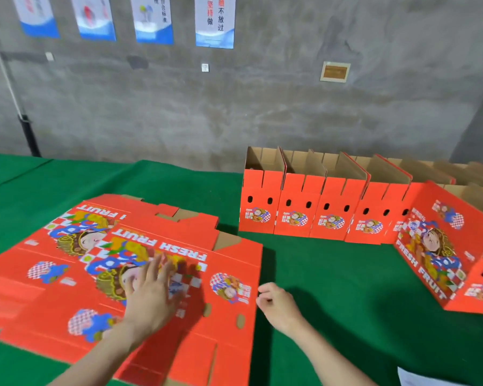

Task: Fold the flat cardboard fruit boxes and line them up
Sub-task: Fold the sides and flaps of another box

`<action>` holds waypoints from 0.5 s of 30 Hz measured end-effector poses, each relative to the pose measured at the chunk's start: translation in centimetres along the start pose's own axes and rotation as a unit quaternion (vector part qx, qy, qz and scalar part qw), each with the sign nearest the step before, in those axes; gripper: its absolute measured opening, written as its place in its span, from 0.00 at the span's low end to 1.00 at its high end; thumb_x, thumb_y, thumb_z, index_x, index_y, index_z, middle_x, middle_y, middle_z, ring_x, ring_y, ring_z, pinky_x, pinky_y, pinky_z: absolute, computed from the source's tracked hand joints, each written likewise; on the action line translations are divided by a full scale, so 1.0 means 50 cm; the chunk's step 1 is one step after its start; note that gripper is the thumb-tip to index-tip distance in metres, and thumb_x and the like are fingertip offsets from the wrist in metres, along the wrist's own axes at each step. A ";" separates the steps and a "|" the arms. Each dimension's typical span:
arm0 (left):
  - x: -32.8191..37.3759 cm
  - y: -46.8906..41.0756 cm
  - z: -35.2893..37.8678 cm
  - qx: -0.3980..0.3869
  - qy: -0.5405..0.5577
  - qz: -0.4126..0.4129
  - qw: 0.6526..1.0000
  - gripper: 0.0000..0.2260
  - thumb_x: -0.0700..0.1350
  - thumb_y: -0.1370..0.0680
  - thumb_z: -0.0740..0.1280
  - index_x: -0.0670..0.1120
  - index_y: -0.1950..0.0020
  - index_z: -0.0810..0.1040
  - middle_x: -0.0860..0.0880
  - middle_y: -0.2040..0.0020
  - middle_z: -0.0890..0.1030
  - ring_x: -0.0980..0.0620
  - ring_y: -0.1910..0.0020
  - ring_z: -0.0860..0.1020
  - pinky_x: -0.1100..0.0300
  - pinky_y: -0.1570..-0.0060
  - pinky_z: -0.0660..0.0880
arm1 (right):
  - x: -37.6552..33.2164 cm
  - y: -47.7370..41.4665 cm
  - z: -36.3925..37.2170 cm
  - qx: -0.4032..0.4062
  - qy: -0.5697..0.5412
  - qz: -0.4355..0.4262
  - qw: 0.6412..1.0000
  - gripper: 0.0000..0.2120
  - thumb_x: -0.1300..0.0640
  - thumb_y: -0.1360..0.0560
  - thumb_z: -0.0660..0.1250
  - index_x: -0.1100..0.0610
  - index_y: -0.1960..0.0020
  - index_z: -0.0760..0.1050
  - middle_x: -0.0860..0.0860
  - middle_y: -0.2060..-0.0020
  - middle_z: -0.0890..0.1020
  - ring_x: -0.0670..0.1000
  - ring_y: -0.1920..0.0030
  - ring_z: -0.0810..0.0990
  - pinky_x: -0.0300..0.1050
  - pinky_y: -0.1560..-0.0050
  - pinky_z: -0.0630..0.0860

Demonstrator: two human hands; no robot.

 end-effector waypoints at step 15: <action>-0.041 -0.009 0.024 -0.046 0.004 -0.016 0.999 0.30 0.66 0.22 0.50 0.55 0.23 0.53 0.49 0.21 0.48 0.45 0.23 0.45 0.42 0.28 0.45 | -0.008 -0.012 -0.013 0.189 -0.348 0.272 0.877 0.15 0.54 0.19 0.59 0.68 0.47 0.74 0.62 0.51 0.76 0.58 0.53 0.75 0.47 0.53 0.69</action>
Point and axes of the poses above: each hand's wrist, its own y-axis away from the middle knuckle, its own z-axis out of the palm, x = y × z, the point moved 3 cm from there along -y, towards the middle knuckle
